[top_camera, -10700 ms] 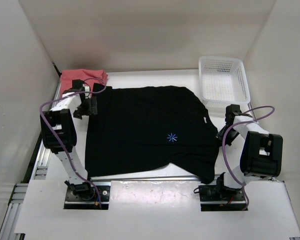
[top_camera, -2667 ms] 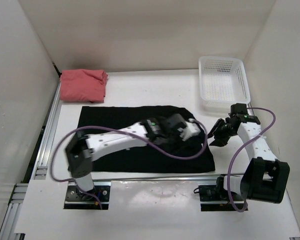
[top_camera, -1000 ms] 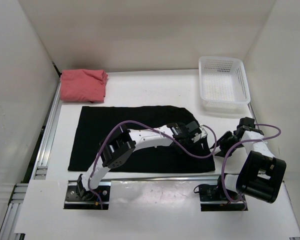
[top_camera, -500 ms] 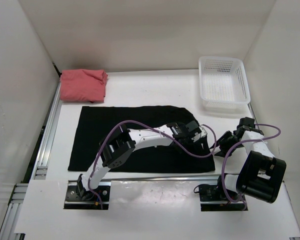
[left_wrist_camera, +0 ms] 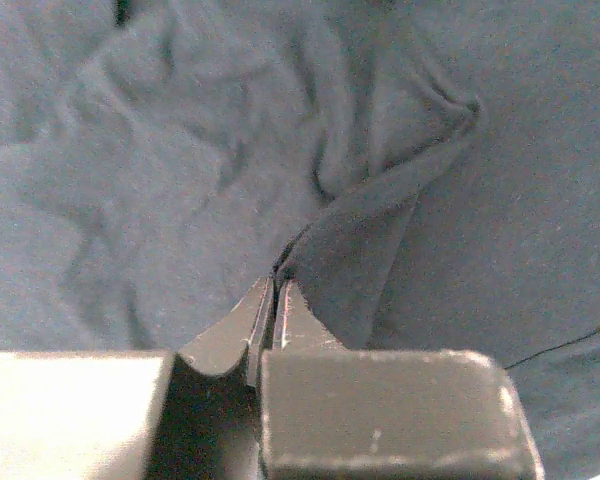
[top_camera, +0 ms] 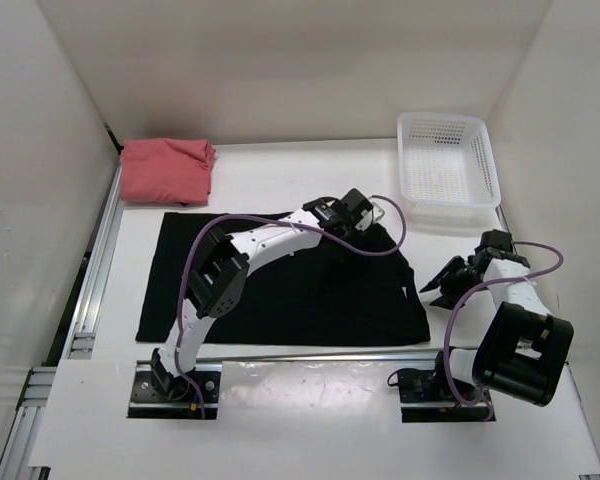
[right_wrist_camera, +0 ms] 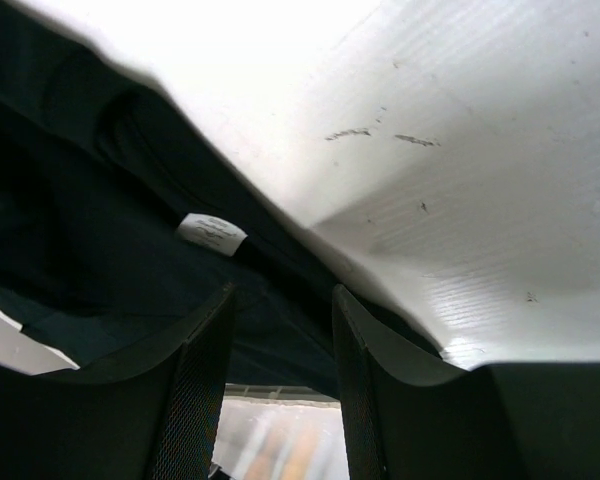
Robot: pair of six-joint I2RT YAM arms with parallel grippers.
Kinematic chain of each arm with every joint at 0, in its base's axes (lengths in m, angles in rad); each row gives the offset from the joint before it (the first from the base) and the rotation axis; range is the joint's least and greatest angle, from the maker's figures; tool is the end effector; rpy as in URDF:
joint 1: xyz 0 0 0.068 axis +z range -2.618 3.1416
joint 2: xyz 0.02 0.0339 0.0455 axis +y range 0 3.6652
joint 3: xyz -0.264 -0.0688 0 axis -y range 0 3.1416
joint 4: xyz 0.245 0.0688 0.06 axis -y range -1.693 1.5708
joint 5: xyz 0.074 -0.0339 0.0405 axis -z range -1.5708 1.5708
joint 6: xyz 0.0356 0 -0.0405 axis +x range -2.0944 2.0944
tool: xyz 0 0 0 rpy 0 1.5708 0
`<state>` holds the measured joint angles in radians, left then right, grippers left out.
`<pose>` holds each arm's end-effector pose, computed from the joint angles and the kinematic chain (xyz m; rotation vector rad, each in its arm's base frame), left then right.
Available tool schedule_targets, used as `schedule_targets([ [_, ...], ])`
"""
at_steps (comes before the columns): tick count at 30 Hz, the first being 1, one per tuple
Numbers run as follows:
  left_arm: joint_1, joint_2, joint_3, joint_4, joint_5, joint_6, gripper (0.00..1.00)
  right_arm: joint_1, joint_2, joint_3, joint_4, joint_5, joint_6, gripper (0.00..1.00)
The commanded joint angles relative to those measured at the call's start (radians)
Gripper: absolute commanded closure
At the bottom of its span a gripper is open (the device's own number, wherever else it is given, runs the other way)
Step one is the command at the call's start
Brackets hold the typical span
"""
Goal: Fold and stack the t-shirts
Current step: Fold the flattened tshirt in 1/3 of the way
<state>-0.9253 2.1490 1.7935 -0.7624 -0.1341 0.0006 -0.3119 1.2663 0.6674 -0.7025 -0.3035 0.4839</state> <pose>0.2821 -0.3667 0.2073 1.1578 2.4123 -0.1142 0.1991 -0.0530 0.1727 1.0548 2.6627 0.4696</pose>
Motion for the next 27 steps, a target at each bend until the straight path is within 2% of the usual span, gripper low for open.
schedule_targets([
  [1, -0.003, -0.023, 0.064, -0.018, 0.021, -0.001, 0.90, 0.019, -0.004, 0.052, 0.011, -0.031, -0.028, 0.53],
  [6, 0.049, -0.011, 0.064, -0.047, 0.021, -0.001, 0.90, 0.028, -0.004, 0.052, 0.011, -0.031, -0.028, 0.53],
  [7, 0.049, -0.011, 0.046, -0.048, 0.021, -0.001, 0.87, 0.028, -0.004, 0.052, 0.011, -0.031, -0.028, 0.53],
  [8, 0.049, -0.020, 0.037, -0.048, 0.021, -0.001, 0.80, 0.028, -0.004, 0.052, 0.011, -0.031, -0.037, 0.51],
  [9, 0.049, -0.020, 0.024, -0.048, 0.021, -0.001, 0.79, 0.028, -0.004, 0.061, 0.011, -0.031, -0.038, 0.50],
  [12, 0.049, 0.002, 0.039, -0.057, -0.060, -0.001, 0.83, 0.028, -0.004, 0.075, -0.014, -0.008, -0.038, 0.50],
  [15, 0.068, 0.034, 0.069, -0.099, -0.137, -0.001, 0.82, 0.028, -0.004, 0.086, -0.044, 0.029, -0.038, 0.49],
  [16, 0.068, 0.046, 0.069, -0.112, -0.137, -0.001, 0.75, 0.028, -0.004, 0.095, -0.045, 0.040, -0.038, 0.49],
  [17, 0.078, 0.046, 0.069, -0.121, -0.128, -0.001, 0.61, 0.028, -0.004, 0.095, -0.055, 0.040, -0.028, 0.47],
  [18, 0.079, 0.046, 0.069, -0.121, -0.119, -0.001, 0.43, 0.028, -0.014, 0.095, -0.055, 0.040, -0.028, 0.46],
  [19, 0.079, 0.034, 0.069, -0.132, -0.108, -0.001, 0.15, 0.028, -0.015, 0.095, -0.067, 0.040, -0.028, 0.44],
  [20, 0.079, 0.025, 0.078, -0.132, -0.096, -0.001, 0.08, 0.039, -0.024, 0.095, -0.068, 0.040, -0.028, 0.42],
  [22, 0.103, -0.001, 0.098, -0.144, -0.087, -0.001, 0.01, 0.049, -0.033, 0.095, -0.089, 0.067, -0.028, 0.41],
  [24, 0.132, -0.049, 0.118, -0.187, -0.050, -0.001, 0.00, 0.080, -0.033, 0.086, -0.104, 0.104, -0.028, 0.37],
  [27, 0.238, -0.139, 0.116, -0.262, -0.051, -0.001, 0.00, 0.117, -0.033, 0.077, -0.127, 0.142, -0.019, 0.34],
])
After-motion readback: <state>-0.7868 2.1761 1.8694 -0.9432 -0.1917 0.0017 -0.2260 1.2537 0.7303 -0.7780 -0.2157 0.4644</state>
